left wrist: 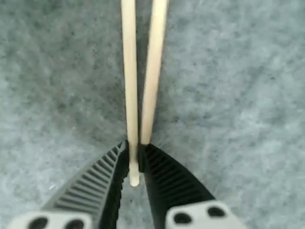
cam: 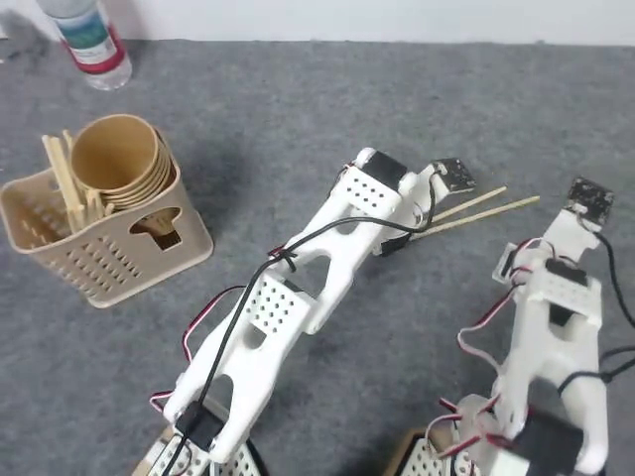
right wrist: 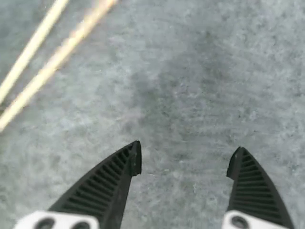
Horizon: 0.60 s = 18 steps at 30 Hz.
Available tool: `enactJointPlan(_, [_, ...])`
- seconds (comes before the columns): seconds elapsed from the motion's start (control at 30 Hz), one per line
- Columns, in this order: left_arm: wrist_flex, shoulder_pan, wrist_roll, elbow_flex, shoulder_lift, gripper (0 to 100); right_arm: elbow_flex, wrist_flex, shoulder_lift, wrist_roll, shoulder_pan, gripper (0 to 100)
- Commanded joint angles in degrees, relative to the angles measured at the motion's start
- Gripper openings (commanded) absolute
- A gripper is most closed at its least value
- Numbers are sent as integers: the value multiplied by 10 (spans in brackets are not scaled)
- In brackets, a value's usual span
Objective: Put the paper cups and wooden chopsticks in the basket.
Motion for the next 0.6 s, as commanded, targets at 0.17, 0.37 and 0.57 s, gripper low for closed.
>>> enactJointPlan(0.17, [19,-22,-2,57,-89,9,71,-85,-116,11,-26,299])
enactJointPlan(0.37, [18,-25,-3,229,-287,9,45,-81,-69,35,-27,299])
enactJointPlan(0.57, [18,-39,-1,353,-499,9,-14,-51,10,35,-27,299])
